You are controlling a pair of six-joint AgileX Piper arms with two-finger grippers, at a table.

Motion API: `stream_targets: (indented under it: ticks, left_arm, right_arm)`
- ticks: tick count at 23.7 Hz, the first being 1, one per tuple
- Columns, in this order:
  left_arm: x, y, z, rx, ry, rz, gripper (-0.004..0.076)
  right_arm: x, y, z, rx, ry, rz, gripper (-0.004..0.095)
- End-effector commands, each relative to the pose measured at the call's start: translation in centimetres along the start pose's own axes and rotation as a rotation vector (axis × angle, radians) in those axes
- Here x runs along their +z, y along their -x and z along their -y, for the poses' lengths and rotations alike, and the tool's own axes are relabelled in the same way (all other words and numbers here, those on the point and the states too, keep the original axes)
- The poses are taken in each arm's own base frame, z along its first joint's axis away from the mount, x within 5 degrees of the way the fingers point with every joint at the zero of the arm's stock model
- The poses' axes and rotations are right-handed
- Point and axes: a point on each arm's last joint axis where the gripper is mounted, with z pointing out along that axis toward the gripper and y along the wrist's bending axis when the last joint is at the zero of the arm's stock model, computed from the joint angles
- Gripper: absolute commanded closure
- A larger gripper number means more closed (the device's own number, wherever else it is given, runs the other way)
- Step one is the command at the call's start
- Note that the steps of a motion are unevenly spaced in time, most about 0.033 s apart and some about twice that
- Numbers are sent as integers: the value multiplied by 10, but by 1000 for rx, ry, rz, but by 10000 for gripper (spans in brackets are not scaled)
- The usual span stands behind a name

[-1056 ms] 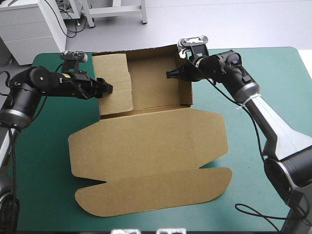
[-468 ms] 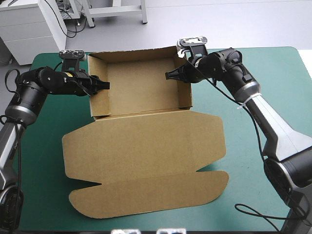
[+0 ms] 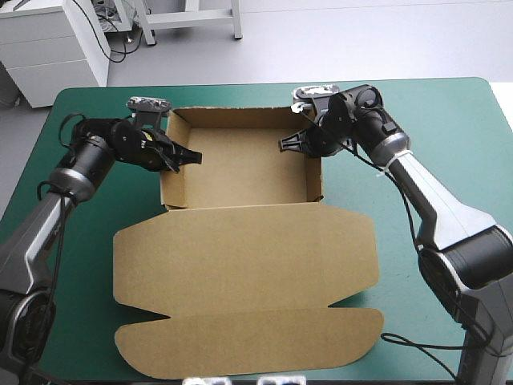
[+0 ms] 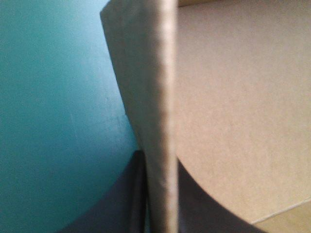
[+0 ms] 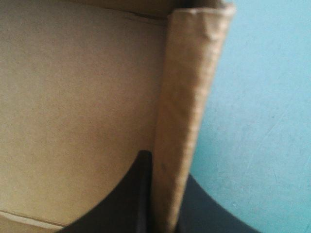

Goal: Fold the box

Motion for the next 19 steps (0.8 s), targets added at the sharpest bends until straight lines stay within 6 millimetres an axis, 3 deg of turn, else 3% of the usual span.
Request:
stream_targets:
  ticks: [1,8,13,15,16,19]
  left_arm:
    - [-4,10,29,-20,-68,64,731]
    - [52,-10,33,-56,-54,-176,731]
    - [65,-16,30,-36,-37,-241,730]
    - [65,-17,27,-7,-4,-249,714]
    - [65,-17,25,10,12,-256,666]
    - [65,-17,25,45,10,-250,551]
  right_arm:
    - [-12,4,-7,-13,45,28,907]
    - [10,-8,2,-29,-36,-138,907]
    - [28,-11,0,-20,-24,-181,905]
    - [37,-13,2,-24,-41,-217,831]
    - [37,-14,2,-27,-48,-217,707]
    - [36,-12,4,-49,-83,-204,498]
